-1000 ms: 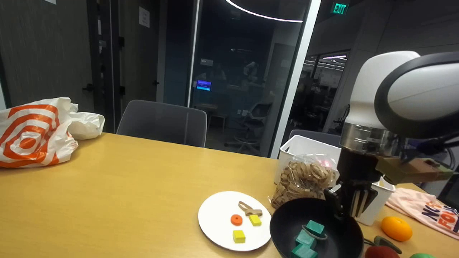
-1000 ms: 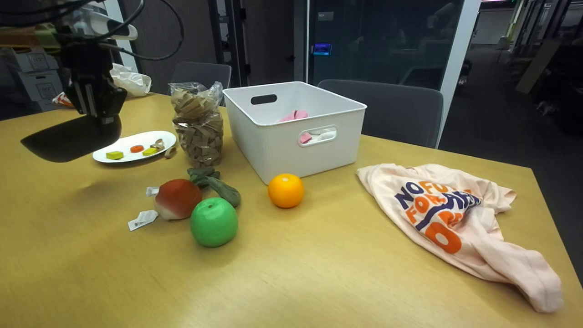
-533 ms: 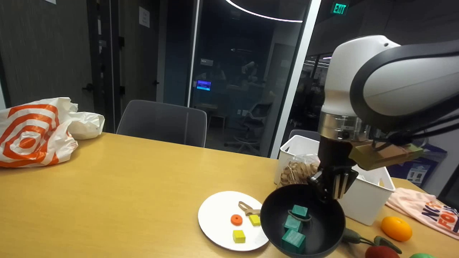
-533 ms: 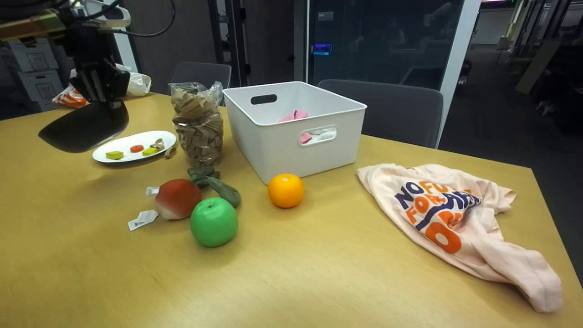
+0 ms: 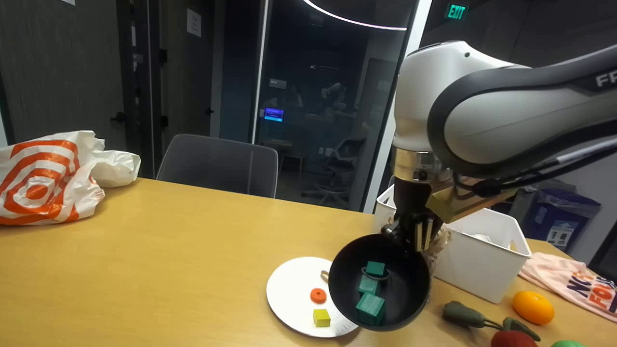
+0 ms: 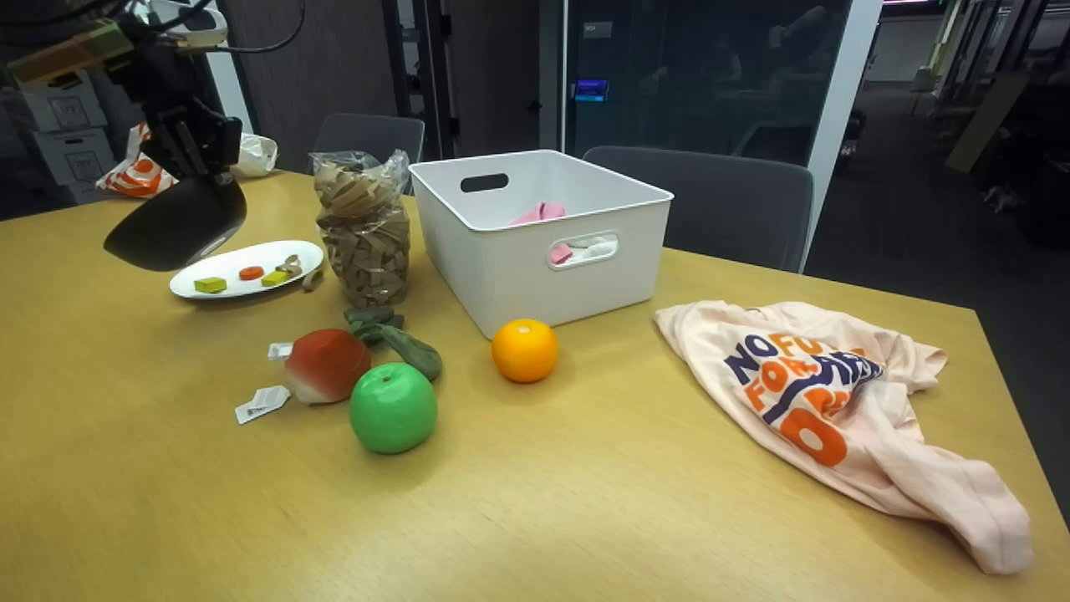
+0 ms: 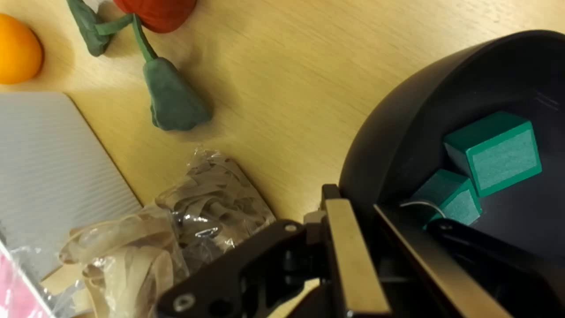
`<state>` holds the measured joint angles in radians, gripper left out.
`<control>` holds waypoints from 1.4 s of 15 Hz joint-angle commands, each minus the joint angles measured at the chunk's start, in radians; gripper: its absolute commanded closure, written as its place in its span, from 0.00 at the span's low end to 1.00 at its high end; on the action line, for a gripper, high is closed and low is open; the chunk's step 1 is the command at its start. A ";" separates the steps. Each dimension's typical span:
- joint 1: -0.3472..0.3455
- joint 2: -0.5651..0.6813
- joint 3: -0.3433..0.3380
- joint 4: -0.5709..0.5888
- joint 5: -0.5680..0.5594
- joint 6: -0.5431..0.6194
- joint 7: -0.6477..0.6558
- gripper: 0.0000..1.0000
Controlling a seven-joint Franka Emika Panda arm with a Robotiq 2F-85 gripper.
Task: Put the blocks on the plate, then put the toy fruits and vegetable in the bowl
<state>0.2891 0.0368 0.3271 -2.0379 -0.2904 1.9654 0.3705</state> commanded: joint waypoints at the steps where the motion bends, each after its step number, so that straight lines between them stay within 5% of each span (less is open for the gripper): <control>1: 0.036 0.063 -0.001 0.096 -0.087 -0.036 0.044 0.93; 21: 0.159 0.161 -0.013 0.087 -0.742 0.047 0.384 0.93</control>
<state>0.4297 0.2010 0.3163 -1.9359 -0.9436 2.0008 0.6830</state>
